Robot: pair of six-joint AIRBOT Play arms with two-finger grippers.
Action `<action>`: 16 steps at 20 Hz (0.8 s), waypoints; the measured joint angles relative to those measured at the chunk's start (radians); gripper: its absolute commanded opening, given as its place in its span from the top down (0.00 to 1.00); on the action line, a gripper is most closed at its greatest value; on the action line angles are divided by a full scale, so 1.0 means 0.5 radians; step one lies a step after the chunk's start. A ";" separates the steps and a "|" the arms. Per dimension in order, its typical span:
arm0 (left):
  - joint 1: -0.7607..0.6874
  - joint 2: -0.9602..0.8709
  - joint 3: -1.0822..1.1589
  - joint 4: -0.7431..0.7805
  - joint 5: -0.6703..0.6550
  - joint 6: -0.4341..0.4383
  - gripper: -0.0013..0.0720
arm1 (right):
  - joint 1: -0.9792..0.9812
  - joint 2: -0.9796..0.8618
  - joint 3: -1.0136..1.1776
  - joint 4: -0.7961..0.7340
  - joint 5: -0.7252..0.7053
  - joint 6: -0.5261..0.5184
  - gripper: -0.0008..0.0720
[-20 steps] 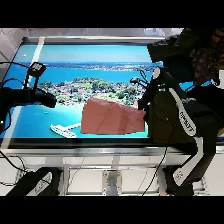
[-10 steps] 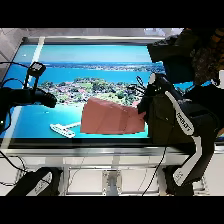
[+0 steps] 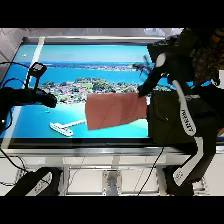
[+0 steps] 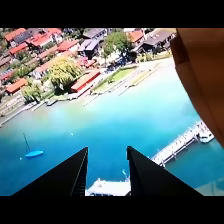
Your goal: Fold the clothes and pants, and hang the long-sleeved shirts on hangers.
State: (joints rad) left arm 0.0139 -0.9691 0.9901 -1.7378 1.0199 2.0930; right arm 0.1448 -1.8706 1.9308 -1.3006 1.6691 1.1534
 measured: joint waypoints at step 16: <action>0.000 -0.457 -0.002 0.001 -0.002 0.000 0.59 | -1.127 0.507 -0.259 -0.204 0.339 0.793 0.95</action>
State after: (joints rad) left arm 0.0139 -1.1976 0.9890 -1.7374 1.0191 2.0930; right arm -0.4187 -1.6169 1.8015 -1.4025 1.8385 1.5497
